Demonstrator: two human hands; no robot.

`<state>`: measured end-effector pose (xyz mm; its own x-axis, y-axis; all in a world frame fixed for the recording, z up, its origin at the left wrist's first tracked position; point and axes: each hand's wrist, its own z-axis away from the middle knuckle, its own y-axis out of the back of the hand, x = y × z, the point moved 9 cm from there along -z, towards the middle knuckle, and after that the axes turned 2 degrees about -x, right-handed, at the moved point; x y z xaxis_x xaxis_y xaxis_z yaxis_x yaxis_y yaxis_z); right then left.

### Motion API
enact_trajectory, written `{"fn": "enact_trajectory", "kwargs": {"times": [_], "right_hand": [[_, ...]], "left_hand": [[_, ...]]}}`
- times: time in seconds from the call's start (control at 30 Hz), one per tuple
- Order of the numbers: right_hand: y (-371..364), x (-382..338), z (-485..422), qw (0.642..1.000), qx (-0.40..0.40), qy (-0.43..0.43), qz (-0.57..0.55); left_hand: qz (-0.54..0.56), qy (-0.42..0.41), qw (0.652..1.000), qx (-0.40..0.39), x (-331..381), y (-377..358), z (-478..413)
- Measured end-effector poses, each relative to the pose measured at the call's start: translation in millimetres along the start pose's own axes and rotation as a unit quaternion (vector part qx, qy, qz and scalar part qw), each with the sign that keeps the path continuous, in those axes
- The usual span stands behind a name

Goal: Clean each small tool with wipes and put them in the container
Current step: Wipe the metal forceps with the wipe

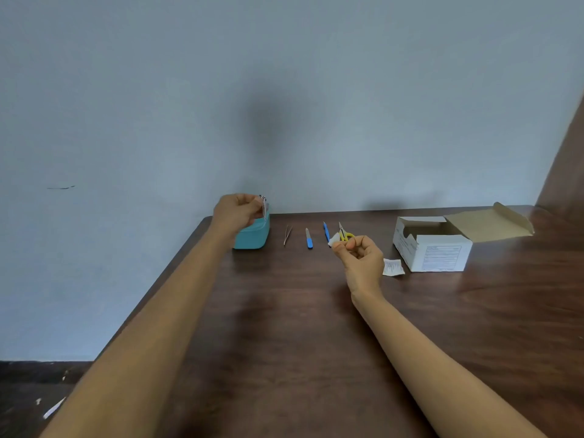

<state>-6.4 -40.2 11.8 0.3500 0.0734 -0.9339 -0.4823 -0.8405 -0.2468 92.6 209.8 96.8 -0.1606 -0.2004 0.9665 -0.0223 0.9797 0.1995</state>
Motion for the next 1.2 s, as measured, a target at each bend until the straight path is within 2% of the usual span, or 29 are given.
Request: {"fn": "enact_trajectory", "kwargs": {"times": [0.17, 0.3, 0.57, 0.63, 0.83, 1.07, 1.2], "right_hand": [[-6, 6, -10, 0.999, -0.013, 0.011, 0.049], [-7, 8, -13, 0.997, -0.018, 0.020, 0.078], [-7, 13, -13, 0.992, -0.015, 0.016, 0.126], [-7, 14, -14, 0.990, -0.017, 0.014, 0.142], [-9, 15, -14, 0.986, -0.026, 0.010, 0.165], [-11, 15, -14, 0.985, -0.030, 0.008, 0.168], [-9, 13, -13, 0.990, -0.023, 0.008, 0.137]], "left_hand": [[-0.118, 0.012, 0.993, 0.001, 2, 11, -48], [-0.231, 0.033, 0.972, -0.013, -4, -3, -75], [-0.469, 0.053, 0.882, 0.000, -18, -31, -95], [-0.491, 0.071, 0.868, 0.007, -25, -31, -100], [-0.494, 0.095, 0.864, 0.000, -45, -35, -108], [-0.517, 0.084, 0.852, 0.007, -53, -36, -115], [-0.528, 0.044, 0.847, 0.046, -34, -24, -118]]}}
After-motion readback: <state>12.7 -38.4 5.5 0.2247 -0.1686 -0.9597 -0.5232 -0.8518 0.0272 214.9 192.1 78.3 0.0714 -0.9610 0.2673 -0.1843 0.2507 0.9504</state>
